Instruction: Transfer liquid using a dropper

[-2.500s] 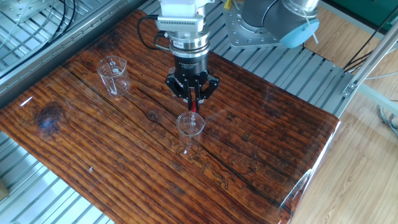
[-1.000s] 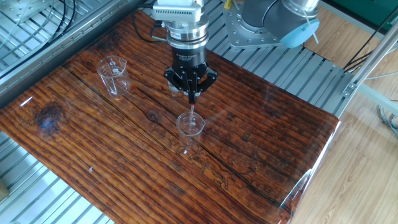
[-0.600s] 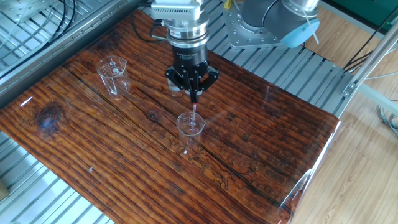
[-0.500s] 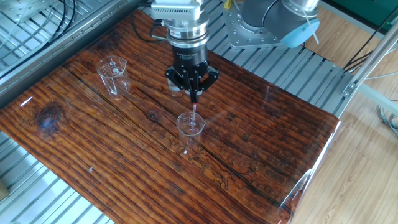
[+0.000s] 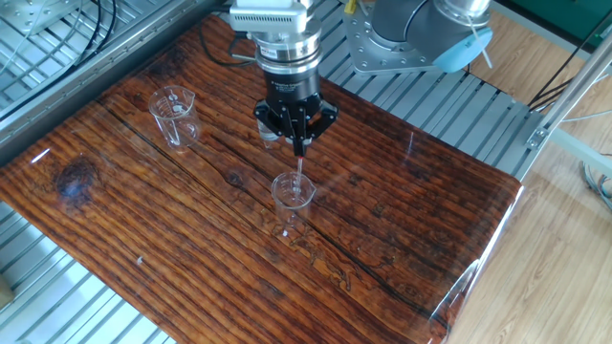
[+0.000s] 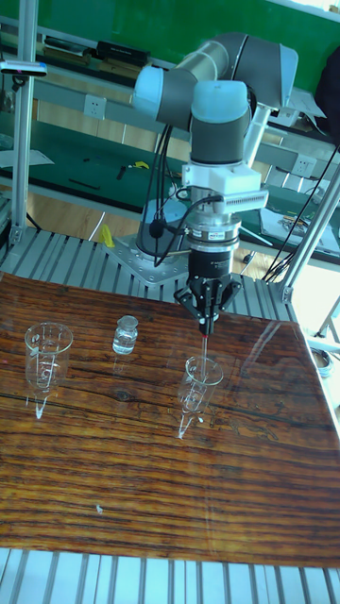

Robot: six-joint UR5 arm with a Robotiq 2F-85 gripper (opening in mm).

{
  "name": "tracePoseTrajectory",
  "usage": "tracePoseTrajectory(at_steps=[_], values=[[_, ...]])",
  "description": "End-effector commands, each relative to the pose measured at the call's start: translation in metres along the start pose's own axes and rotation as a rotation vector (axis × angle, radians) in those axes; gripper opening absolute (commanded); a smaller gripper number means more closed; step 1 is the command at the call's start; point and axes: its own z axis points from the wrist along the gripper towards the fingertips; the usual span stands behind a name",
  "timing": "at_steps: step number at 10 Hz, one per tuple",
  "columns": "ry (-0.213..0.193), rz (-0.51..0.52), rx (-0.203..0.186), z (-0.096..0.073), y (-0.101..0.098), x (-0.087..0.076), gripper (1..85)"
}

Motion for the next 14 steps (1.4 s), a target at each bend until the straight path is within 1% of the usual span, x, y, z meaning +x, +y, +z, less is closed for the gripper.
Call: tracePoseTrajectory(at_steps=[1,7,10,12,13,14], values=[[0.017,0.002,-0.008,-0.002,0.002,0.0,2.0],[0.032,-0.006,-0.012,-0.006,0.005,-0.006,2.0],[0.075,-0.005,0.01,-0.01,0.003,-0.009,2.0],[0.097,0.003,0.005,-0.013,0.007,-0.01,2.0],[0.113,0.002,0.012,-0.013,0.006,-0.008,2.0],[0.145,0.002,0.03,-0.014,0.003,-0.004,2.0]])
